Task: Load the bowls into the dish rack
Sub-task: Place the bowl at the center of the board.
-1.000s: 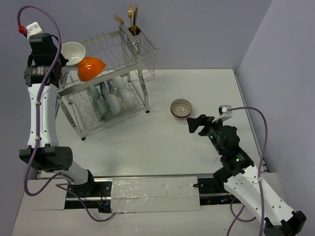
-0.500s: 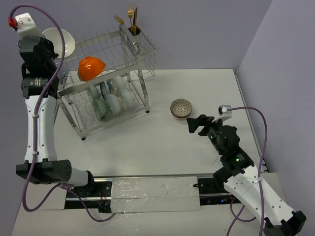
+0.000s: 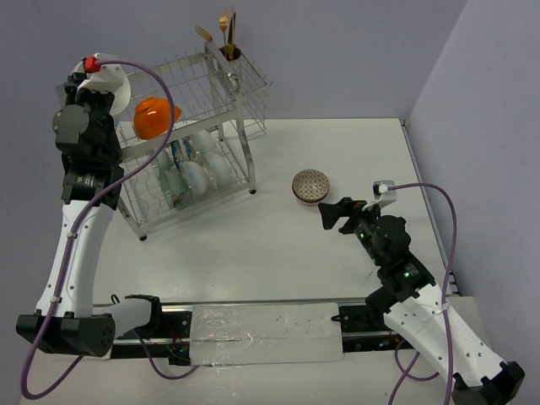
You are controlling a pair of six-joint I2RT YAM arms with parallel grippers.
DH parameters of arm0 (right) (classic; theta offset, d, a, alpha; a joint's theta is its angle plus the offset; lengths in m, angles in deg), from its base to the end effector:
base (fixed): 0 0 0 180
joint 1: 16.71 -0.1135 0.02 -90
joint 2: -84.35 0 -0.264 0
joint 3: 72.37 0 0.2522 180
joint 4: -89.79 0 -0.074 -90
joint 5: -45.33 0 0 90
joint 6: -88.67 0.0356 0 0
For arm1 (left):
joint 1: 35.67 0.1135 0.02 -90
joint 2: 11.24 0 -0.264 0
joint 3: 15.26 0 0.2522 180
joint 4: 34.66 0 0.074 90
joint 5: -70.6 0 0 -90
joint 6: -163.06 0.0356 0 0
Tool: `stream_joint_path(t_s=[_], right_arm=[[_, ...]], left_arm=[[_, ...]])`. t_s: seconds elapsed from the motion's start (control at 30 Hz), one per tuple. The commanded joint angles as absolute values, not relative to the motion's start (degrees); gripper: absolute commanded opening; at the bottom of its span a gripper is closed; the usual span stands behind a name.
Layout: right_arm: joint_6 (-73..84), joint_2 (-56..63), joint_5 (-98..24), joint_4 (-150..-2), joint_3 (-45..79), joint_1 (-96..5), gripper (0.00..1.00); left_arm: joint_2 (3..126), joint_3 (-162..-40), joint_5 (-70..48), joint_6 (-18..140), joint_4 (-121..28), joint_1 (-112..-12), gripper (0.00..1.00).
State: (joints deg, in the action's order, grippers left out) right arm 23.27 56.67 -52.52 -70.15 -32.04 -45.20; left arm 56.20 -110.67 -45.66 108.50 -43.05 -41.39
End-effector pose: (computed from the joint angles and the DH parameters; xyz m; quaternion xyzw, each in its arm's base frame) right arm 0.1259 0.0628 0.2773 0.0197 0.7507 0.2482 0.6120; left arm 0.2416 -0.0084 0.5111 0.0236 0.5909 0.3307 0.7355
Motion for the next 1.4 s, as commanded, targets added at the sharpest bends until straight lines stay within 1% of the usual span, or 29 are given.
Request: stream_joint_path(t_s=[0.0,0.13,0.33,0.8,0.93,1.1,1.2,1.37], right_arm=[[23.28,57.36,-52.31,-72.93,-32.59,-45.45,0.98],[23.36,57.89,-52.22,-73.02,-32.86,-45.45,0.98],[23.36,58.33,-52.05,-73.11,-32.94,-45.45,0.98],[23.45,60.0,-52.49,-73.2,-33.47,-45.45,0.97],[23.36,59.91,-52.4,-73.38,-33.56,-45.45,0.97],[23.28,59.3,-52.31,-73.38,-33.47,-45.45,0.97],[23.19,59.12,-52.66,-73.29,-33.47,-45.45,0.97],[23.01,58.51,-52.75,-73.64,-33.47,-45.45,0.97]], left_arm=[[53.19,-110.41,-46.12,118.58,-33.04,-41.74,0.0],[51.95,-108.66,-44.28,124.11,-33.3,-42.79,0.0],[48.18,-104.0,-39.44,130.62,-37.51,-43.06,0.0],[45.1,-96.0,-36.54,145.04,-38.13,-43.15,0.0],[43.78,-93.45,-34.43,148.82,-35.41,-43.23,0.0],[44.92,-93.88,-31.62,149.79,-33.13,-43.23,0.0],[47.11,-96.95,-31.0,147.42,-32.42,-43.15,0.0],[50.72,-100.73,-31.43,149.0,-30.05,-43.15,0.0]])
